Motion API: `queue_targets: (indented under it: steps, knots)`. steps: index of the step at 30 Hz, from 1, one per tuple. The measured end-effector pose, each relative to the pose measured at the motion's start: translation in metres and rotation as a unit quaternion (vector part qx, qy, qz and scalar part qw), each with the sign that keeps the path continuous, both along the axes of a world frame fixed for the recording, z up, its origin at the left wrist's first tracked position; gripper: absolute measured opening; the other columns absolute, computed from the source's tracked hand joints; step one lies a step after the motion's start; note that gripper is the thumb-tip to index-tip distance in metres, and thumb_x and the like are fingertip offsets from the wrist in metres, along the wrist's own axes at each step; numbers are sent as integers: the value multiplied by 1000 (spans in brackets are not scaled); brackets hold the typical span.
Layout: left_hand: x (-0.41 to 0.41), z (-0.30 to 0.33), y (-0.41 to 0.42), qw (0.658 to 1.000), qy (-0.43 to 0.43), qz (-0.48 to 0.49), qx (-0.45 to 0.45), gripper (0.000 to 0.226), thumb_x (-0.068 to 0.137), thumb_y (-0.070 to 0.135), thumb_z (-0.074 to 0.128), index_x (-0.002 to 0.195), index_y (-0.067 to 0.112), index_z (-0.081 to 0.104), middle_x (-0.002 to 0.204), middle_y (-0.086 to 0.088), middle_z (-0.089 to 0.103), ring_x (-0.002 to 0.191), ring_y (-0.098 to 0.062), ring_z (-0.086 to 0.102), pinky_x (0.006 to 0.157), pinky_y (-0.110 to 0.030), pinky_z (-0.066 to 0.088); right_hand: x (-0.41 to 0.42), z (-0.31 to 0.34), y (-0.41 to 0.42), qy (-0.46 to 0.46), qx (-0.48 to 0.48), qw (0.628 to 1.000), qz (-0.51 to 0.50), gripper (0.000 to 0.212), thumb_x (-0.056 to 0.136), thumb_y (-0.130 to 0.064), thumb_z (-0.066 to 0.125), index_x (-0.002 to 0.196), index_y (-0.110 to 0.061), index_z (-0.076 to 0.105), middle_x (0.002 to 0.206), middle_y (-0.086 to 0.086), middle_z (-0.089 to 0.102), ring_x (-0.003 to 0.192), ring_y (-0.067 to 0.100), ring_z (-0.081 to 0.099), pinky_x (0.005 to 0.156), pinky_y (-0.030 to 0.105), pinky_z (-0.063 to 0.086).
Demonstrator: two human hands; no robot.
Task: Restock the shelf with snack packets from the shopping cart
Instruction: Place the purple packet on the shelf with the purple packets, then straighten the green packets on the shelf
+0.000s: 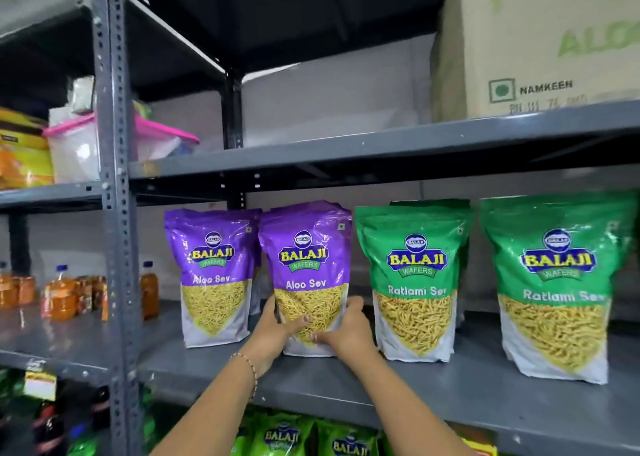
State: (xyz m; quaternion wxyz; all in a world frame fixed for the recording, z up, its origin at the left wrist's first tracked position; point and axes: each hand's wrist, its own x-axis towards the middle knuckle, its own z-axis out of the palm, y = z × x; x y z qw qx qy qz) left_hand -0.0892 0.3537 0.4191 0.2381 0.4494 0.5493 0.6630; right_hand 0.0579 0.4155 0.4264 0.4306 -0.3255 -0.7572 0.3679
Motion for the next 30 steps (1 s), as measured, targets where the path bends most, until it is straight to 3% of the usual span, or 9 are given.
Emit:
queue_targets:
  steps: [3,6,8,12,15,18,23,26,30]
  knots:
    - [3,-4,-1,999,3,48,8,58,76,6,77,122,18,45,125,-5,59,109,-13,59,88,-29,49,8,4,-7,-1,-5,1000,6,73,62,-12,87,114,-7,36,107,5,54,108,23,59,72,22,37]
    - [30,-8,-11,977,53,204,40,81,71,30,82,138,11,39,138,2,49,129,-18,46,105,-38,39,42,3,-29,28,17,999,42,71,72,-16,81,130,-10,39,108,-7,49,108,11,51,74,14,37]
    - [72,-9,-20,958,35,257,119,73,82,23,73,143,14,35,136,10,43,127,-5,43,102,-25,34,81,-5,-42,81,14,995,61,61,76,-23,79,128,-18,46,112,-16,52,110,5,51,89,12,41]
    - [177,-12,-13,965,16,110,238,54,90,8,61,139,23,42,144,9,47,132,1,43,104,-14,38,181,-19,-35,220,66,971,-63,23,82,-15,73,100,-24,62,94,-11,70,91,-2,65,82,13,49]
    - [257,-8,17,984,-11,-43,174,50,91,-1,55,138,15,44,145,4,47,134,-3,43,113,-24,33,260,-15,-5,281,115,933,-192,25,87,2,63,92,-23,60,87,-6,67,81,0,62,71,3,45]
    - [314,2,54,985,-97,-123,69,58,92,11,58,145,15,34,155,0,32,141,-13,32,110,-27,27,315,-16,43,230,98,930,-269,25,88,-7,63,106,-22,55,103,-1,60,100,19,60,75,15,43]
    - [353,-13,97,994,-73,-76,-21,62,89,33,60,143,18,35,148,5,38,135,-15,38,106,-34,34,344,-27,74,75,-42,985,-151,77,88,-37,64,149,-25,20,151,1,38,137,22,40,100,35,36]
    - [354,-17,102,995,-23,-95,-36,59,90,30,60,142,17,36,127,9,40,125,-7,38,98,-26,31,347,-28,71,56,-47,992,-107,83,85,-45,65,150,-34,16,154,-2,35,138,22,40,107,39,37]
    - [354,-17,101,992,1,-116,-52,71,87,34,64,147,19,30,152,8,34,139,-13,36,114,-34,29,351,-28,66,77,-39,988,-131,73,88,-41,62,149,-32,24,155,5,34,139,25,38,108,39,36]
